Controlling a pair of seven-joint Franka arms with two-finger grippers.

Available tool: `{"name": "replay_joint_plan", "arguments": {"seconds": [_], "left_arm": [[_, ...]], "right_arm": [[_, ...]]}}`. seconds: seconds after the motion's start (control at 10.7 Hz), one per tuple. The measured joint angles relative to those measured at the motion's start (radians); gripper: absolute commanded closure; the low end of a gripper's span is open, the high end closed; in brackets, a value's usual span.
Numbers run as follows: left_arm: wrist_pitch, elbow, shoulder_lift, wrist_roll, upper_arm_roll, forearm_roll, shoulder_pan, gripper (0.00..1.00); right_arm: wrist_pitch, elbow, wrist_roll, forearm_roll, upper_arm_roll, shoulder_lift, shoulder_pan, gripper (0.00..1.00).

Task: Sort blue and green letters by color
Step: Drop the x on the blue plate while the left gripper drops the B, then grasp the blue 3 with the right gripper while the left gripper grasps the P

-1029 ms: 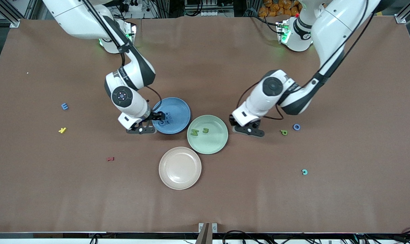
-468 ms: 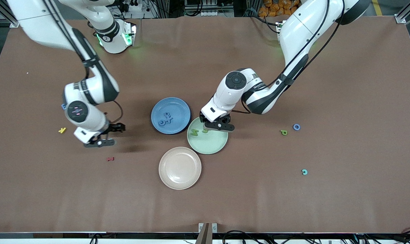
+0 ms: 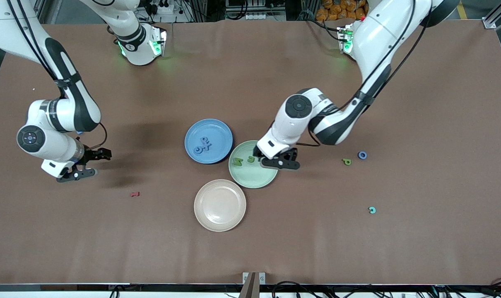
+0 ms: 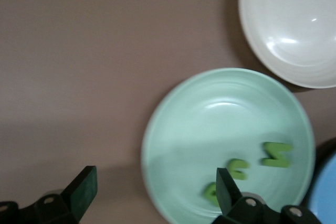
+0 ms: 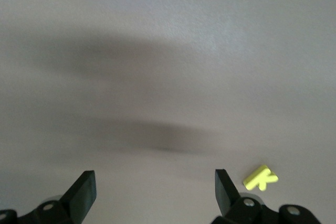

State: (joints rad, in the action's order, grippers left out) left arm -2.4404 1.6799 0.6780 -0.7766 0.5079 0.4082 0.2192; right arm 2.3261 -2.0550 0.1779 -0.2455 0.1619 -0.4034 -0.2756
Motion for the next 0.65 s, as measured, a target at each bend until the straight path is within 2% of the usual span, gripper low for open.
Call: {"name": "replay_joint_plan", "arguments": {"seconds": [0.19, 0.37, 0.65], "left_arm": [[0.098, 0.015, -0.052, 0.136, 0.008, 0.000, -0.071, 0.00], [0.131, 0.073, -0.097, 0.262, 0.013, 0.000, -0.131, 0.00], [0.134, 0.212, -0.167, 0.450, 0.032, 0.000, -0.311, 0.00]], "right_arm": [[-0.004, -0.048, 0.001, 0.000, 0.000, 0.041, -0.006, 0.00], [0.047, -0.127, 0.063, -0.004, 0.000, 0.083, -0.028, 0.00], [0.221, -0.258, 0.344, -0.008, -0.001, 0.114, -0.185, 0.00]]}}
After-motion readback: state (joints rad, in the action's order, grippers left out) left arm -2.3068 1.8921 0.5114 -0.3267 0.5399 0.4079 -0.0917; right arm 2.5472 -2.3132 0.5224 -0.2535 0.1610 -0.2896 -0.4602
